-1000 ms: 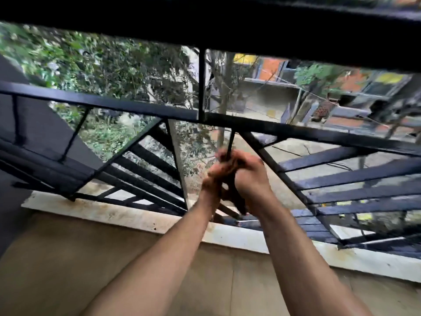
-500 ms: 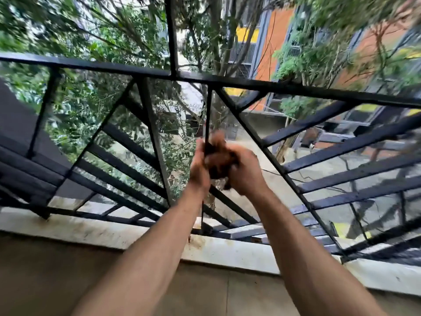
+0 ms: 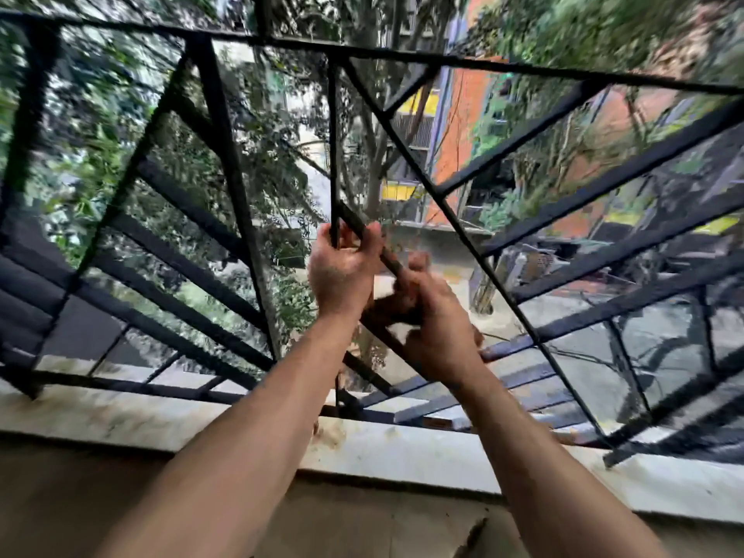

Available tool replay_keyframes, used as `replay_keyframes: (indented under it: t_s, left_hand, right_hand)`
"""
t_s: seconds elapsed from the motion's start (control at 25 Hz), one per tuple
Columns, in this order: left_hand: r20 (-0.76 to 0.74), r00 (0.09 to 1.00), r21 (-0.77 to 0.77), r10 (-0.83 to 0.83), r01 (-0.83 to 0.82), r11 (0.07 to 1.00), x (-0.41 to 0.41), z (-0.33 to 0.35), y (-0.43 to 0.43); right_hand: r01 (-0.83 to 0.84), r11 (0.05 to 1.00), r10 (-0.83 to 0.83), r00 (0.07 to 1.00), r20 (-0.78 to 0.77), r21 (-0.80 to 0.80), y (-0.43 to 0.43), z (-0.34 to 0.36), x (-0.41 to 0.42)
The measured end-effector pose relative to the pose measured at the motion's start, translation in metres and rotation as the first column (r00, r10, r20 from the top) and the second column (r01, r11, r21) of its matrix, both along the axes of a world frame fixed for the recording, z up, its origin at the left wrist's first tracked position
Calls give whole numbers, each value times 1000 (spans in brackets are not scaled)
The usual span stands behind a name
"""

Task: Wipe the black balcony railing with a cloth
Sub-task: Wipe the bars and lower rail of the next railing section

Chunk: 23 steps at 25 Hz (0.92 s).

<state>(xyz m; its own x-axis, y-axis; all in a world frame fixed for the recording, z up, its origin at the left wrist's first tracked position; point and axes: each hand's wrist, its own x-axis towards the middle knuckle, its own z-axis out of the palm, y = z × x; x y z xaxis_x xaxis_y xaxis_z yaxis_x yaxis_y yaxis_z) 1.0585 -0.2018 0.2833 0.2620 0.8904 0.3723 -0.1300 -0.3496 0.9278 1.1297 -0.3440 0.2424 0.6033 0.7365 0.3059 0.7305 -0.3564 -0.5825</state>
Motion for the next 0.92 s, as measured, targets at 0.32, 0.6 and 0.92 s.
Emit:
replay_keyframes:
  t_s: [0.32, 0.6, 0.92]
  left_hand:
    - [38, 998, 102, 54, -57, 993, 3, -7, -9]
    - [92, 994, 198, 64, -81, 977, 1, -7, -13]
    - [76, 997, 233, 35, -51, 971, 2, -14, -10]
  right_hand:
    - [1, 978, 12, 998, -60, 208, 42, 62, -29]
    - [-15, 907, 16, 1000, -1, -421, -70, -49, 50]
    - [374, 879, -420, 901, -109, -297, -54, -49, 13]
